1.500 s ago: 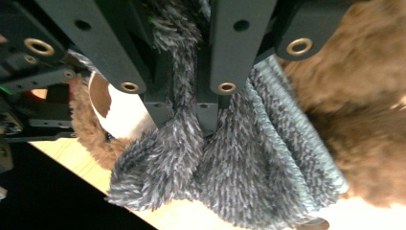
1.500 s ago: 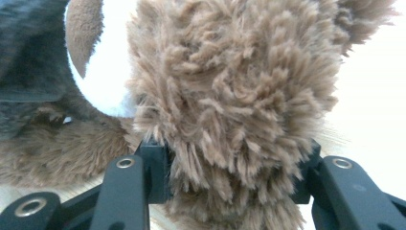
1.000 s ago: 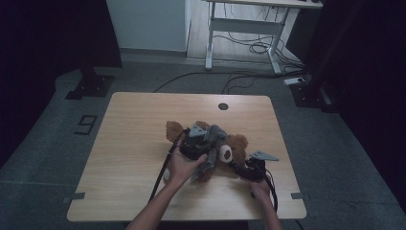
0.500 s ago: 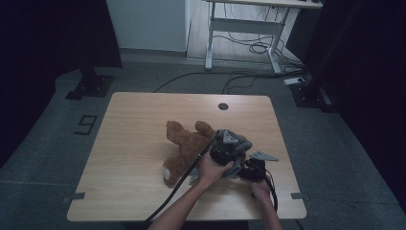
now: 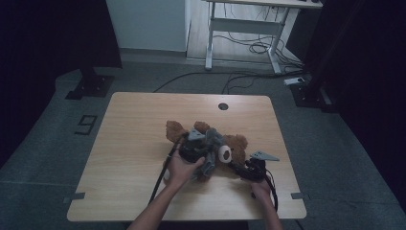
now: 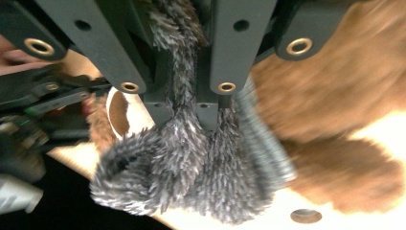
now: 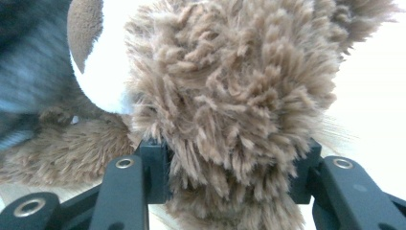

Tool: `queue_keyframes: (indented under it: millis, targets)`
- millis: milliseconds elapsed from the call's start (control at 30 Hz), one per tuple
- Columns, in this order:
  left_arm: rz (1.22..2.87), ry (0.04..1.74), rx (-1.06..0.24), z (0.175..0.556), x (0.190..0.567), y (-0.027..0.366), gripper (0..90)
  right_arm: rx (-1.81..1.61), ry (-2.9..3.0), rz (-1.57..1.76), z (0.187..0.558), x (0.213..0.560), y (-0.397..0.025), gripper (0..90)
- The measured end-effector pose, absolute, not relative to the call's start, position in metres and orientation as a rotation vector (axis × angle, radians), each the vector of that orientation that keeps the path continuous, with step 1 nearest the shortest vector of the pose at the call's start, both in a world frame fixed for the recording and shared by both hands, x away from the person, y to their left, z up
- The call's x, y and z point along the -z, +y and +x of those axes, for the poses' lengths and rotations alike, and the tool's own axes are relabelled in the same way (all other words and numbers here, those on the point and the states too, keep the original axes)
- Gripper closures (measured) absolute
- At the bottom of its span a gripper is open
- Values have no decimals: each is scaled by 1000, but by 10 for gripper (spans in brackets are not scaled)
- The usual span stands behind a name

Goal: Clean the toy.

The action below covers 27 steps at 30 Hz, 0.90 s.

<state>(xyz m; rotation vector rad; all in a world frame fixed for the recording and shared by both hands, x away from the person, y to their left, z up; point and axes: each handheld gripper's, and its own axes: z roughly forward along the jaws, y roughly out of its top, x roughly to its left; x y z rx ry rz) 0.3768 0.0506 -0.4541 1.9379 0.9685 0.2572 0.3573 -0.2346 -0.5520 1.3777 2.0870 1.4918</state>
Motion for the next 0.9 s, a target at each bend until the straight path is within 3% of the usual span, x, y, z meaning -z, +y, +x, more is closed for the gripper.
queue_keyframes:
  millis: [233, 400, 633, 900]
  targets:
    - [1908, 1159, -329, 377, 466, 129, 815, -1494, 2095, 1376, 358, 553, -236, 484]
    - [1897, 1272, -275, 378, 497, 162, 813, -1489, 2093, 1376, 357, 553, -235, 484]
    - [1909, 1326, -269, 382, 512, 173, 812, -1485, 2093, 1376, 357, 553, -235, 483]
    - [1928, 1316, -250, 402, 509, 151, 815, -1474, 2080, 1347, 357, 552, -228, 497]
